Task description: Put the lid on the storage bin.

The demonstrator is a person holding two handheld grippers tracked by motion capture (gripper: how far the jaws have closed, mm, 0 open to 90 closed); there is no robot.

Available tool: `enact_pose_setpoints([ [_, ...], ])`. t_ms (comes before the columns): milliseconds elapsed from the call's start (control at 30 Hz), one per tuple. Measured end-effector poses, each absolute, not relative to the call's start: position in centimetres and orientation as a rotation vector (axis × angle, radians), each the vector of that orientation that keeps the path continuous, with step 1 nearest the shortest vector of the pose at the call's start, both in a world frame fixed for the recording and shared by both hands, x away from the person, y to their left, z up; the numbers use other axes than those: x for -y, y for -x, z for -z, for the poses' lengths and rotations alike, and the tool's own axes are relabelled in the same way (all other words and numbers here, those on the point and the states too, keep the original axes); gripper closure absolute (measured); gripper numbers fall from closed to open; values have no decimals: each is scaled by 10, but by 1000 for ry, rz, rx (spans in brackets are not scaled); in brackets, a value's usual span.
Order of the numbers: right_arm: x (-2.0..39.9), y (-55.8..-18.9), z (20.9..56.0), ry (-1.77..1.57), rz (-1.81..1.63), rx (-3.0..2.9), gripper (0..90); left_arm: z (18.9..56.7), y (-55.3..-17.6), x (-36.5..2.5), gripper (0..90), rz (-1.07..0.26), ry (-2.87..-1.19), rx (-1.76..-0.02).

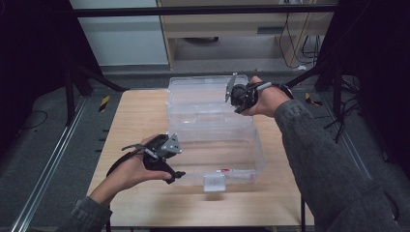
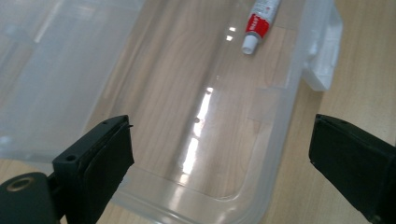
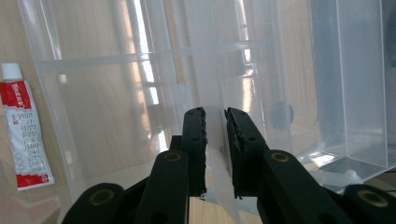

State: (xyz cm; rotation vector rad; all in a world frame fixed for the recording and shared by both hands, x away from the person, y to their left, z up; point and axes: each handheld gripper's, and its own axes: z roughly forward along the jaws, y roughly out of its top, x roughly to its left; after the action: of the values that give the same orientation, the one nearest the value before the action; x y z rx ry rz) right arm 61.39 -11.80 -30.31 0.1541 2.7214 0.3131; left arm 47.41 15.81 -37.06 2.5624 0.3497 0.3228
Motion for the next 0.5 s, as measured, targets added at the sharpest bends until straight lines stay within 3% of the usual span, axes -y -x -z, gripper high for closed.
enact_pose_setpoints([
  [300,120,-611,301,-159,-311,-2726,795,378,-460,-155,122,-275,-2614,-271],
  [500,118,-611,302,-162,-312,-2720,791,392,-461,-152,239,-240,-2653,-265],
])
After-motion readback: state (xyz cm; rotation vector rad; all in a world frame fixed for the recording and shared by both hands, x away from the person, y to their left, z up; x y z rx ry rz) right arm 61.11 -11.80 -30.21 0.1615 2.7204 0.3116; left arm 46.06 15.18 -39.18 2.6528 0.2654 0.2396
